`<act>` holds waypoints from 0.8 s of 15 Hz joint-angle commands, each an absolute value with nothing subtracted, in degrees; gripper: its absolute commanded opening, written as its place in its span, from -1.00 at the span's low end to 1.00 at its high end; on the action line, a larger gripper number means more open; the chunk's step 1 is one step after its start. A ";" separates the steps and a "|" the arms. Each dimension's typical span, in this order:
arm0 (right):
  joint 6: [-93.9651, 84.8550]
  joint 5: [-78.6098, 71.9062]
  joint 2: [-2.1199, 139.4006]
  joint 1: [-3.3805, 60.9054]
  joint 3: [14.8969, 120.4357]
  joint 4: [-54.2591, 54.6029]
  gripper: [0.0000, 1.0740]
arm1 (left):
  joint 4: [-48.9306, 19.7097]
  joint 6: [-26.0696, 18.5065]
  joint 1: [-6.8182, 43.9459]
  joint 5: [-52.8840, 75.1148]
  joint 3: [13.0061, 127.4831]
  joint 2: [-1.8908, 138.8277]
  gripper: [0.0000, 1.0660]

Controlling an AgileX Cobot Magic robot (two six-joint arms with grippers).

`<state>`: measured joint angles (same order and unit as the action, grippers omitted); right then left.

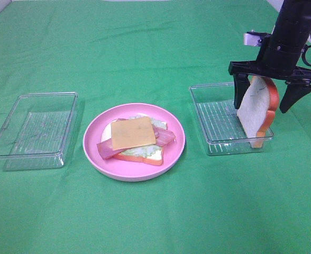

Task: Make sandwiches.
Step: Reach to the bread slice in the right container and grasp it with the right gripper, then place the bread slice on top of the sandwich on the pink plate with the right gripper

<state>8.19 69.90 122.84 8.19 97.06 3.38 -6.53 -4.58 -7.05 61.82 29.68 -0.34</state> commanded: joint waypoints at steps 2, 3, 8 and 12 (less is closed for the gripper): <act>7.45 75.23 123.07 7.96 96.72 3.09 -0.03 | -6.65 -4.24 -7.16 61.82 29.56 -1.38 0.83; 7.56 75.29 123.07 7.96 96.72 2.69 -0.34 | -6.65 -4.24 -7.16 61.82 29.56 -1.38 0.83; 7.68 75.29 123.07 8.02 96.72 2.46 -0.72 | -6.65 -4.24 -7.16 61.82 29.56 -1.38 0.83; 8.14 76.03 122.90 8.02 96.83 2.46 -1.00 | -6.65 -4.24 -7.16 61.82 29.56 -1.38 0.83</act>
<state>8.19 69.90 122.78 8.19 97.06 2.81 -6.53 -4.58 -7.05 61.82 29.68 -0.34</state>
